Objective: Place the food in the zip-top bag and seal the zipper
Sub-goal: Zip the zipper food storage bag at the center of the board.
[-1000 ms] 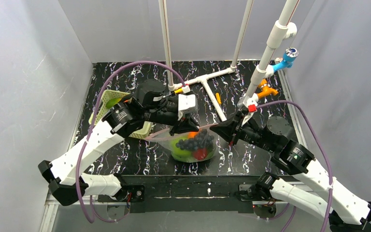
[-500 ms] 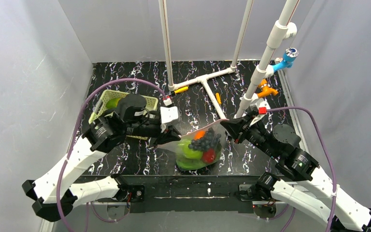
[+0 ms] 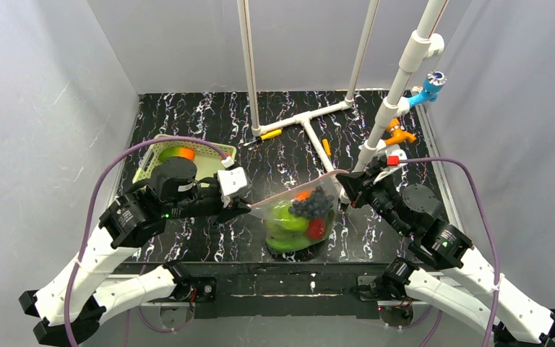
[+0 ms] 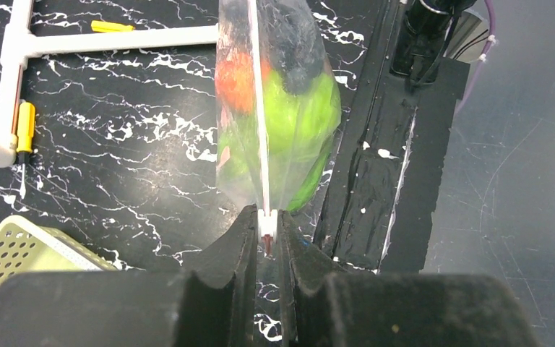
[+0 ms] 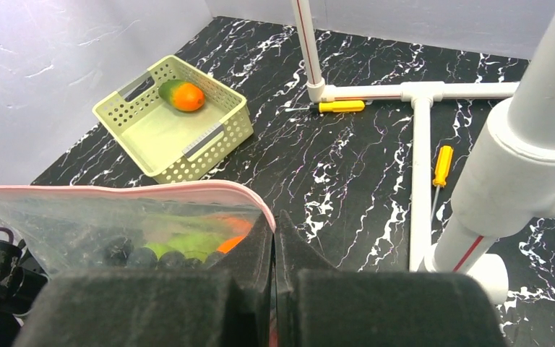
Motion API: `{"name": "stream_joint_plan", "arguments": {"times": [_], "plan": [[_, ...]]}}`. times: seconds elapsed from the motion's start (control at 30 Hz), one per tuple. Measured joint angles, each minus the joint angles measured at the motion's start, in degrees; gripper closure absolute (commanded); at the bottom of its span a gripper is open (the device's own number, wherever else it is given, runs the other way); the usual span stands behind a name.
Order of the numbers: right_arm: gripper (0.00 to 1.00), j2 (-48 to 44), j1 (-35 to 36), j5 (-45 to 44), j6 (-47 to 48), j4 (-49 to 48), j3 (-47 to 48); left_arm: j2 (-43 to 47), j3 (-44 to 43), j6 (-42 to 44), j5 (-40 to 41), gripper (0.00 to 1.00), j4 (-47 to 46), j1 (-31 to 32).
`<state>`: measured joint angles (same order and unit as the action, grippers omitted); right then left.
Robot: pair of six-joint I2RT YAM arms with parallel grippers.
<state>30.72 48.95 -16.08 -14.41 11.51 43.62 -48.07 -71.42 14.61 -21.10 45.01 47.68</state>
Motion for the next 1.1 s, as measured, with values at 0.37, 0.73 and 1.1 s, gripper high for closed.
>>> {"name": "stream_joint_plan", "arguments": {"times": [0.37,0.73,1.1], "plan": [[0.99,2.6,-0.2,-0.63,0.92,-1.38,-0.24,1.22,1.36,-3.91,3.74,0.27,0.17,-0.02],[0.99,11.13,-0.61,0.24,-0.46,-3.82,0.66,8.41,5.18,-12.81,10.97,0.02,-4.87,-0.24],[0.99,27.93,-0.33,-5.46,-2.32,-3.58,10.51,19.23,6.56,-19.93,19.96,0.02,-7.87,-0.28]]}}
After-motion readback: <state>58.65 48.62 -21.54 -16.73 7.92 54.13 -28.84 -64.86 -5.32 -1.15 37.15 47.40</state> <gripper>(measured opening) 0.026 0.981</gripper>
